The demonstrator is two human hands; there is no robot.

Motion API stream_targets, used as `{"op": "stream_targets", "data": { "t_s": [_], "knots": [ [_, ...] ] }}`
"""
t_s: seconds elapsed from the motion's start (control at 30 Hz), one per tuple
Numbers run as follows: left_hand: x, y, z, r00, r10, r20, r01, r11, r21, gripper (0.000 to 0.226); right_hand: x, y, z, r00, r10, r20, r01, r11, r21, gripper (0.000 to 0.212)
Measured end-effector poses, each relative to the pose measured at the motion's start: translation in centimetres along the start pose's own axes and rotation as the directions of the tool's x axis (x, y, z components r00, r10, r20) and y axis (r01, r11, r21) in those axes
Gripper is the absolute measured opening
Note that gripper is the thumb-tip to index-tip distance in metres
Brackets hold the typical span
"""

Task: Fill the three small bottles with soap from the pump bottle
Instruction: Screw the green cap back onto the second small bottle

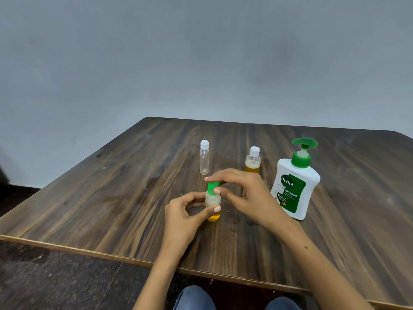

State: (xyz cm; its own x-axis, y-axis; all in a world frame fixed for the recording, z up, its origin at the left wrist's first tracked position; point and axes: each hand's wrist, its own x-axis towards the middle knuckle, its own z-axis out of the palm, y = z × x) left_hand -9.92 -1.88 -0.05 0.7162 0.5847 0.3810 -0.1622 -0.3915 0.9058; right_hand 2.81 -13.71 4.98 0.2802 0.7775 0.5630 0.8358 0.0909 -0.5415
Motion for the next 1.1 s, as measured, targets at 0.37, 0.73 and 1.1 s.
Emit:
{"op": "stream_targets", "data": {
  "t_s": [0.37, 0.73, 1.1],
  "knots": [
    [0.2, -0.4, 0.0, 0.998, 0.057, 0.026, -0.059, 0.995, 0.078, 0.046, 0.1, -0.4, 0.0, 0.993, 0.111, 0.046, -0.115, 0.989, 0.096, 0.034],
    [0.4, -0.7, 0.1, 0.994, 0.111, 0.017, -0.112, 0.978, 0.178, 0.036, -0.2, -1.1, 1.6, 0.954, 0.223, -0.200, -0.201, 0.971, 0.127, 0.028],
    [0.3, -0.7, 0.0, 0.996, 0.076, 0.044, -0.082, 0.986, 0.147, 0.046, -0.2, -0.4, 1.1, 0.995, 0.048, -0.090, -0.046, 0.999, 0.025, 0.031]
  ]
}}
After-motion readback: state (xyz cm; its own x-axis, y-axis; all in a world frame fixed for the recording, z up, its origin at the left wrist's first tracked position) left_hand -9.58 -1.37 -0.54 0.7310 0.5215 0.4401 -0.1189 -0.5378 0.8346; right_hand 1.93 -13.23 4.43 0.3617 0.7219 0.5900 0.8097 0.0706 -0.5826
